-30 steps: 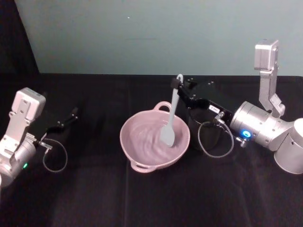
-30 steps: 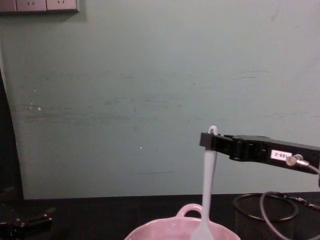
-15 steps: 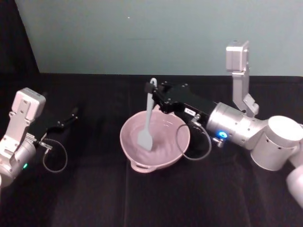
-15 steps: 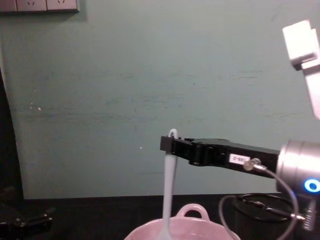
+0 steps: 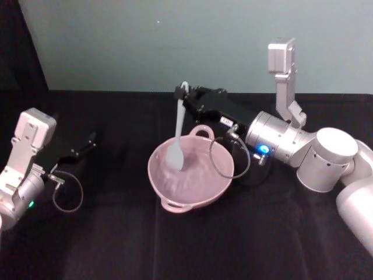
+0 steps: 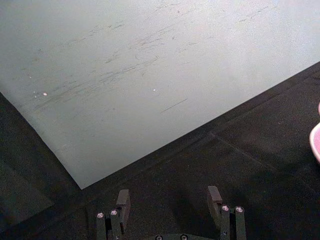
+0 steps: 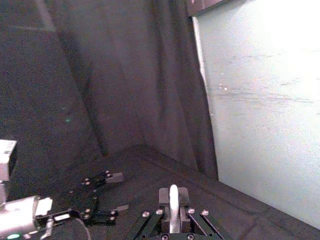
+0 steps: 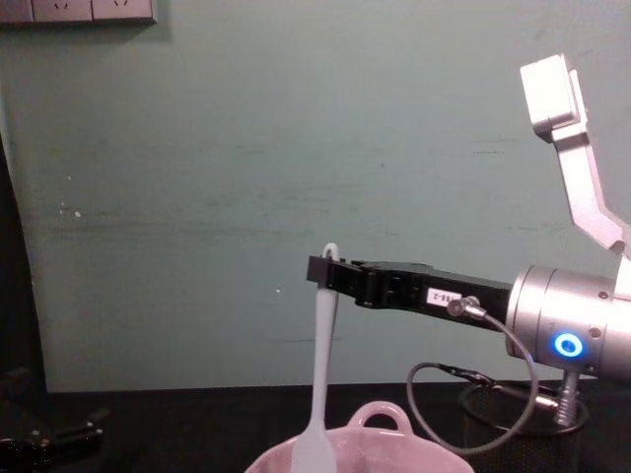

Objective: Use the one hand to pick up the spoon and stir the clear water in the bowl.

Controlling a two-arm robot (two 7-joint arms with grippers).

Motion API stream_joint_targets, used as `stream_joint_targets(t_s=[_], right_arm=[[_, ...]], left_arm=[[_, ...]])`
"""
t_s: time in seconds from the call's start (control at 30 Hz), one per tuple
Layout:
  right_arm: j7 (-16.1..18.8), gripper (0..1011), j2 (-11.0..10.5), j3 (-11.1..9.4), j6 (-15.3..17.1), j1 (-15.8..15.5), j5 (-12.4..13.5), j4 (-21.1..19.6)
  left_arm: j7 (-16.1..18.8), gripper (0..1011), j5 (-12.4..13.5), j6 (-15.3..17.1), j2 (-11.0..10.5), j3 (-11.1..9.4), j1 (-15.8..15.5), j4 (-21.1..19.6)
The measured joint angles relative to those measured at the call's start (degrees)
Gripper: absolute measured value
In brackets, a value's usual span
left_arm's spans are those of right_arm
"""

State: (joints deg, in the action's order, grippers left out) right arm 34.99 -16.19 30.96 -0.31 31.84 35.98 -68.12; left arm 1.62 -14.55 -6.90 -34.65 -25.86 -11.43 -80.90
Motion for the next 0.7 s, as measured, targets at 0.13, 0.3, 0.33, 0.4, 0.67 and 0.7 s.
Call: stream_joint_targets(t_s=[0.13,0.3,0.33,0.4,0.67,0.7], right_arm=[[-0.3,112,-0.2,-0.8,-0.2,0.2,-0.1,0.8],[-1.2,112,-1.3,-2.1,-0.2,-0.4,-0.2,0.4],[-1.5,112,-1.7,-2.5,-0.2,-0.8,-0.2,-0.1],[-1.7,112,-2.2,-2.9,-0.1,-1.2,-0.2,-0.7],[-3.2,112,-4.9,-4.8,0.7,-4.7,0.2,-5.4],[-3.3,112,-5.2,-4.9,0.8,-5.1,0.2,-5.9]], left_arm=[[0.0,1011,0.0,0.0,0.0,0.0,0.0,0.0],[0.0,1011,0.0,0.0,0.0,0.0,0.0,0.0],[0.0,1011,0.0,0.0,0.0,0.0,0.0,0.0],[0.0,1011,0.0,0.0,0.0,0.0,0.0,0.0],[0.0,1011,0.0,0.0,0.0,0.0,0.0,0.0],[0.0,1011,0.0,0.0,0.0,0.0,0.0,0.0]])
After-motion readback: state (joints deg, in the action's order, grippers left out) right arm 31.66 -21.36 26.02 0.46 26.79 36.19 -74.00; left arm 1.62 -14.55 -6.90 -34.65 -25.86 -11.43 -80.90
